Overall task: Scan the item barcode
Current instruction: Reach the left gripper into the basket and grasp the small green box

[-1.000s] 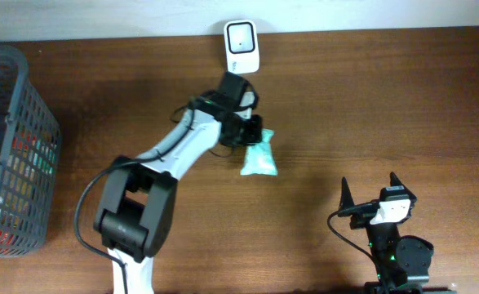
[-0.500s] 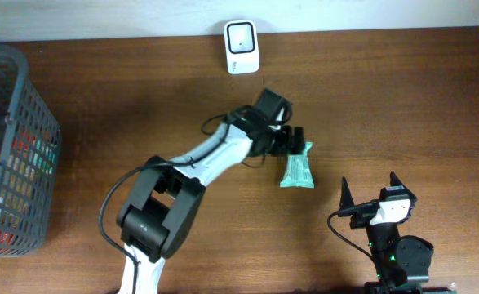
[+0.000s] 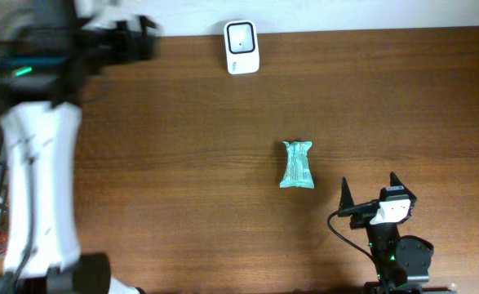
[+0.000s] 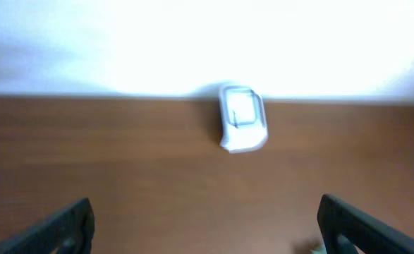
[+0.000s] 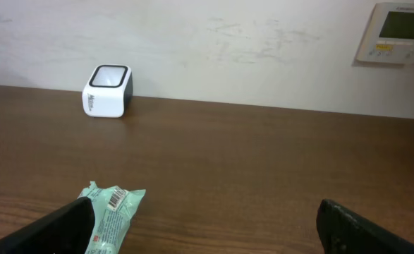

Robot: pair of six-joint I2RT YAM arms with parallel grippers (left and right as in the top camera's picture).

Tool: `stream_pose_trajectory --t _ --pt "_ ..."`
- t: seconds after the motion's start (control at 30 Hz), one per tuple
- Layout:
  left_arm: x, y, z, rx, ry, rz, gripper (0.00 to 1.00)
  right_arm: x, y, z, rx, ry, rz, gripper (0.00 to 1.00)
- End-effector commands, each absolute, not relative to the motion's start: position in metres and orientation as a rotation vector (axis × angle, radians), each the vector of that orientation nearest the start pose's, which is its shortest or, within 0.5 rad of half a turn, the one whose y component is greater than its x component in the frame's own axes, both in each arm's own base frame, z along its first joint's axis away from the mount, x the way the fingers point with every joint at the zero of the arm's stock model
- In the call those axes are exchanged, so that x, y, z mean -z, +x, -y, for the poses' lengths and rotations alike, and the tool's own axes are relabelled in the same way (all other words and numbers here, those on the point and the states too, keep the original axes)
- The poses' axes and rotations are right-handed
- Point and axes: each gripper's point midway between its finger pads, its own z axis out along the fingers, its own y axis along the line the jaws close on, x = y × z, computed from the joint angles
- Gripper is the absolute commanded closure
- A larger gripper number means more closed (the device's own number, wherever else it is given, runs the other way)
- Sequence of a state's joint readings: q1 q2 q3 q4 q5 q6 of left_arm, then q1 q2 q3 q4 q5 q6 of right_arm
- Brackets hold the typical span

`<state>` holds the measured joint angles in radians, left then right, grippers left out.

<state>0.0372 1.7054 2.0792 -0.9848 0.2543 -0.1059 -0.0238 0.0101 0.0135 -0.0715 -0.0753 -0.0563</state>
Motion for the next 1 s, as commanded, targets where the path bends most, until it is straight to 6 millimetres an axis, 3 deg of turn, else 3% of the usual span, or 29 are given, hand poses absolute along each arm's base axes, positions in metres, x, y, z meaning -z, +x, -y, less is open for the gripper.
stream_pose_trajectory --t 0.0,0.07,0.17,0.33,0.57,0.77,0.8,0.9,0.97 --pt "-0.402 0.428 -0.072 0.026 -0.219 -2.148 0.01 -0.158 0.246 -0.005 0.008 -0.074 -1.638 0.01" --pt "-0.394 0.405 -0.127 -0.102 -0.396 -2.175 0.01 -0.158 0.246 -0.005 0.008 -0.075 -1.638 0.01" --pt "-0.371 0.373 -0.187 -0.208 -0.654 -2.214 0.01 -0.158 0.246 -0.005 0.008 -0.074 -1.638 0.01" --pt "-0.327 0.346 -0.247 -0.225 -0.939 -2.249 0.0 -0.158 0.246 -0.005 0.008 -0.074 -1.637 0.01" --pt "-0.252 0.339 -0.272 -0.211 -1.063 -2.378 0.01 -0.158 0.246 -0.005 0.008 -0.074 -1.638 0.01" --pt "-0.208 0.344 -0.281 -0.226 -0.956 -2.492 0.03 -0.158 0.246 -0.005 0.008 -0.074 -1.638 0.02" --pt "-0.202 0.345 -0.282 -0.229 -0.933 -2.513 0.06 -0.158 0.246 -0.005 0.008 -0.074 -1.638 0.01" --pt "-0.183 0.354 -0.278 -0.166 -0.802 -2.574 0.28 -0.158 0.246 -0.005 0.008 -0.074 -1.638 0.01" --pt "-0.173 0.359 -0.279 -0.15 -0.74 -2.602 0.31 -0.158 0.246 -0.005 0.008 -0.074 -1.638 0.01"
